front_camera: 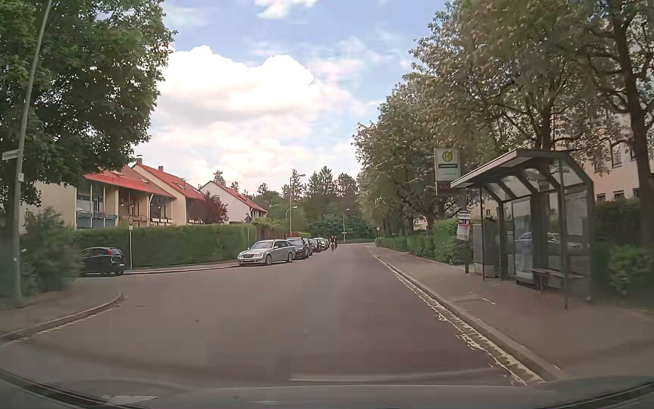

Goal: Follow the waypoints while adhering to traffic rules and regulations

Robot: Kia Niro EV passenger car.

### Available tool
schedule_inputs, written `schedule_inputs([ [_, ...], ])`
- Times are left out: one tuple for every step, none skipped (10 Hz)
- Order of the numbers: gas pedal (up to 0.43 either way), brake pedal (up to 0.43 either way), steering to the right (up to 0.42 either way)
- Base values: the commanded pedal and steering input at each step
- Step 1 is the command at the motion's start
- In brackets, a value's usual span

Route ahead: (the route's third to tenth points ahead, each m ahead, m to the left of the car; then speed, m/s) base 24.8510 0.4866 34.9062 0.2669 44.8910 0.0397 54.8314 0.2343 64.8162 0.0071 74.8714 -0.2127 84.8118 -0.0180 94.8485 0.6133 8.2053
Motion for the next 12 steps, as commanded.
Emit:
schedule_inputs([
  [0.067, 0.018, -0.002],
  [0.067, 0.018, -0.003],
  [0.067, 0.018, -0.002],
  [0.067, 0.018, -0.004],
  [0.079, 0.018, -0.008],
  [0.079, 0.018, -0.008],
  [0.079, 0.018, -0.006],
  [0.079, 0.018, -0.005],
  [0.079, 0.018, -0.003],
  [0.130, 0.018, -0.003],
  [0.157, 0.018, -0.001],
  [0.157, 0.018, 0.000],
])
